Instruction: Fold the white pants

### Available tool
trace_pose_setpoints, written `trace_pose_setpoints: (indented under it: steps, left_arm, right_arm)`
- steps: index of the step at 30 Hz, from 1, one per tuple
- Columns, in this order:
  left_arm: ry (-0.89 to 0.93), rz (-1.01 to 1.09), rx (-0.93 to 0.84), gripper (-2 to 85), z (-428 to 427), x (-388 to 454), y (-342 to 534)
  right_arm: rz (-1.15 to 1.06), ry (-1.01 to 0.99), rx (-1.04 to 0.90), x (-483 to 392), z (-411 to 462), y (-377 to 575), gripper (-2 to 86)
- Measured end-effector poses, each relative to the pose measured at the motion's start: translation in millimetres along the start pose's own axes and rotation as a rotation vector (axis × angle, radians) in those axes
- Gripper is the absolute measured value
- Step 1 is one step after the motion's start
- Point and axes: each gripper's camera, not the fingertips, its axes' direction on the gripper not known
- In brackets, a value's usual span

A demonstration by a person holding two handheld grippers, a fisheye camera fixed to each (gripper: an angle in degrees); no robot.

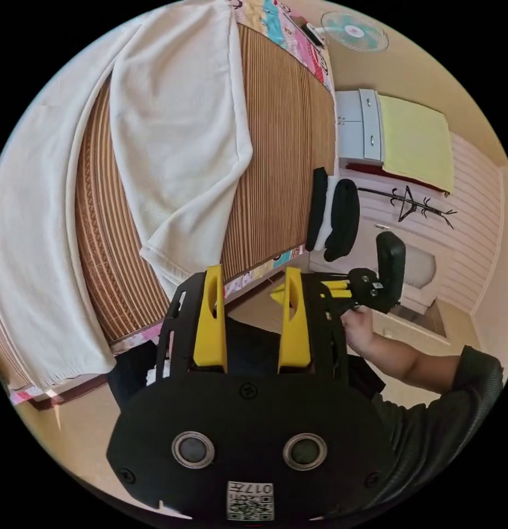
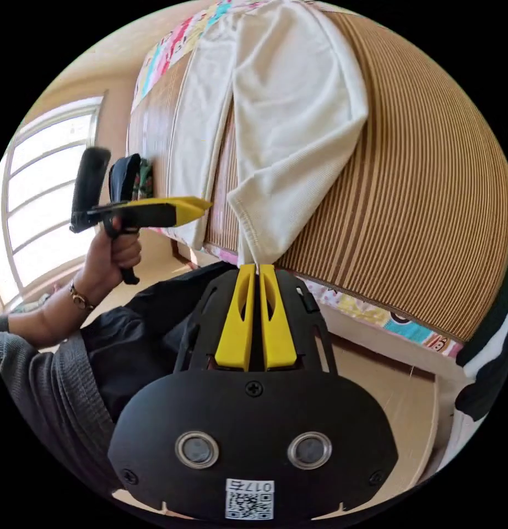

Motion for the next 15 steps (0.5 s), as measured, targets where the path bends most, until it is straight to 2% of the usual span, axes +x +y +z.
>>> trace_pose_setpoints:
  steps: [2,5,7,10,13,15]
  left_arm:
    - [-0.057,-0.036,0.021,14.4,-0.8,-13.9,10.3]
    - [-0.097,-0.047,0.054,14.2,0.2,-30.7,14.0]
    - [-0.119,-0.001,0.074,14.2,2.5,-32.8,5.2]
    - [-0.260,0.184,0.022,13.7,24.3,-21.7,-24.2]
    - [-0.331,0.312,-0.196,13.2,71.0,-20.1,-51.9]
    - [-0.374,0.351,-0.359,8.8,106.3,-26.9,-52.2]
  right_arm:
    - [0.068,-0.163,0.078,22.9,-8.1,-2.6,1.3]
    - [0.143,-0.228,0.101,32.1,-9.7,-8.0,1.2]
    - [0.143,-0.230,0.097,27.4,-8.8,-10.7,1.0]
    - [0.132,-0.219,0.053,14.7,-1.0,-12.4,0.8]
    - [0.113,-0.223,0.023,4.5,7.8,-8.0,1.0]
    - [0.105,-0.222,0.019,3.8,8.1,-5.7,1.2]
